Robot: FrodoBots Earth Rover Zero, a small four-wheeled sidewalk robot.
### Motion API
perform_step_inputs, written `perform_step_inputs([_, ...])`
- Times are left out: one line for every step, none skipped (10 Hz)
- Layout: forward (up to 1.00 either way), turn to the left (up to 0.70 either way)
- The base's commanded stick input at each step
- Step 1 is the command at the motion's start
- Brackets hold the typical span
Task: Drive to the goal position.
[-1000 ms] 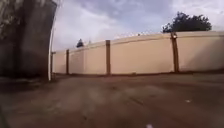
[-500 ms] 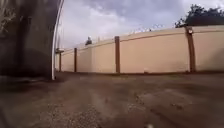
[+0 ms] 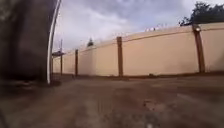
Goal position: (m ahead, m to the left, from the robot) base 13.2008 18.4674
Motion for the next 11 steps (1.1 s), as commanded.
perform_step_inputs([1.0, 0.0])
perform_step_inputs([1.0, 0.0])
perform_step_inputs([1.0, 0.4])
perform_step_inputs([1.0, 0.4])
perform_step_inputs([1.0, 0.4])
perform_step_inputs([1.0, 0.4])
perform_step_inputs([1.0, 0.4])
perform_step_inputs([1.0, 0.4])
perform_step_inputs([1.0, 0.16])
perform_step_inputs([1.0, 0.0])
perform_step_inputs([1.0, 0.0])
